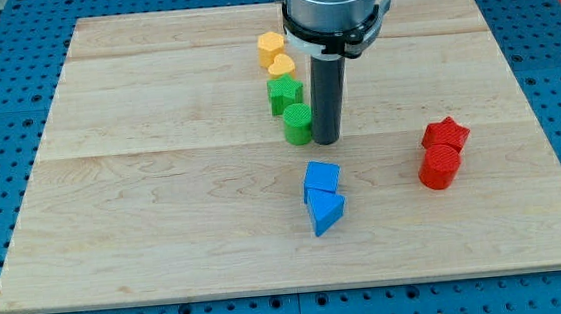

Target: Separate the blue cube from the blue triangle

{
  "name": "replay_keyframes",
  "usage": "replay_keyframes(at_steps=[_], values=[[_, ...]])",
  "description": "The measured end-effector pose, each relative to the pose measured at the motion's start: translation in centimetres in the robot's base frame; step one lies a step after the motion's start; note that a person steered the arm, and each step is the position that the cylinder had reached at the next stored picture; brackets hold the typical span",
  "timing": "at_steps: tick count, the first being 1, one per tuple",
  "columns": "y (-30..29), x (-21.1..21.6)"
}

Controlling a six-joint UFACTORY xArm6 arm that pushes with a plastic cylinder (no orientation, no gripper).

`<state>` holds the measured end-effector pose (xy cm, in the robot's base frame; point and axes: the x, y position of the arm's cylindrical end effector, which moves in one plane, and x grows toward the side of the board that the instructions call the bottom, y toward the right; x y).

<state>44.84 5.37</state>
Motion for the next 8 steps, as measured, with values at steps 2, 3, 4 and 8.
replay_keyframes(at_steps=[2, 3, 4, 8], values=[[5.0, 8.7], [-0.7, 9.1], [-4.1, 7.8], [-7.2, 7.7]])
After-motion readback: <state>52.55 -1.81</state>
